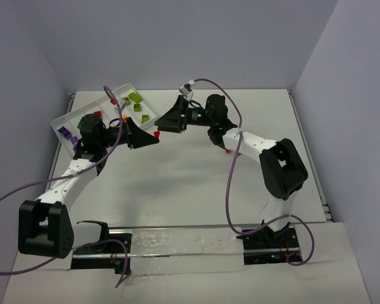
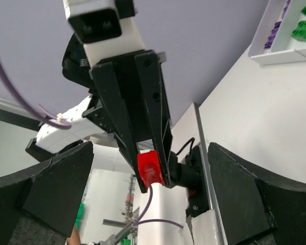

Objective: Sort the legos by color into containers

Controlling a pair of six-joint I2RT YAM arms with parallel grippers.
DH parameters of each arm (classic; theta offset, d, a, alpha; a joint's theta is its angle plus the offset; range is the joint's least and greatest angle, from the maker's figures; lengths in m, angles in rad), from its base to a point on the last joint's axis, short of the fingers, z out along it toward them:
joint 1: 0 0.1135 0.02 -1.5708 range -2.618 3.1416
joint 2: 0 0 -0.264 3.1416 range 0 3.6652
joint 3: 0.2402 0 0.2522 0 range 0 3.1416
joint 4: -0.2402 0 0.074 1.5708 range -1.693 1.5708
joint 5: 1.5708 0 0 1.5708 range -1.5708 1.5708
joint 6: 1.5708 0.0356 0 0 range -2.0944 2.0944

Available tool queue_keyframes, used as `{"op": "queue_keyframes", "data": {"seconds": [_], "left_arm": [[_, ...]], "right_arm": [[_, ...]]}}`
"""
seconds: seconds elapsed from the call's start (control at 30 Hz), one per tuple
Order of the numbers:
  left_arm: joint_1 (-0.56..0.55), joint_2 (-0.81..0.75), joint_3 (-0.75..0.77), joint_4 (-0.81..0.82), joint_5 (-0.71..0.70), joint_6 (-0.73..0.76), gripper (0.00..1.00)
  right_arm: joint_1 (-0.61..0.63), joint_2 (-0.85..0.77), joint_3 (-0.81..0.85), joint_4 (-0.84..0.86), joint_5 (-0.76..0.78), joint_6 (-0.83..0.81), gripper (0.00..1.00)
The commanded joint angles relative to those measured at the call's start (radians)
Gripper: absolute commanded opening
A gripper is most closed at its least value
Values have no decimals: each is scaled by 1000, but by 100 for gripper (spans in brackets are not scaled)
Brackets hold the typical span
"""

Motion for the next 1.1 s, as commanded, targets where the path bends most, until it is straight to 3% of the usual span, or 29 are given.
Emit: {"op": "queue_keyframes", "data": {"seconds": [0.0,0.1,0.2,0.37,0.63,0.9,1.07], "left_arm": [[27,-51,63,-402,-25,369,0],[117,-2,162,-652,-123,567,0],[170,122,328,-870,-334,747,0],[302,350,571,-965,-647,795,0],[385,655,869,-961,-830,813,0],[425,926,1233,-1021,-902,819,4],[426,1025,1364,-1060,-937,817,7]], "right_arm": [[-48,-58,86,-120,29,-146,100],[-78,-79,149,-441,77,-414,100],[-93,-95,228,-710,202,-690,100],[-130,-138,241,-973,325,-907,100],[-149,-224,204,-1102,501,-1104,100],[-167,-252,164,-1114,519,-1146,100],[-171,-246,173,-1120,512,-1142,100]]}}
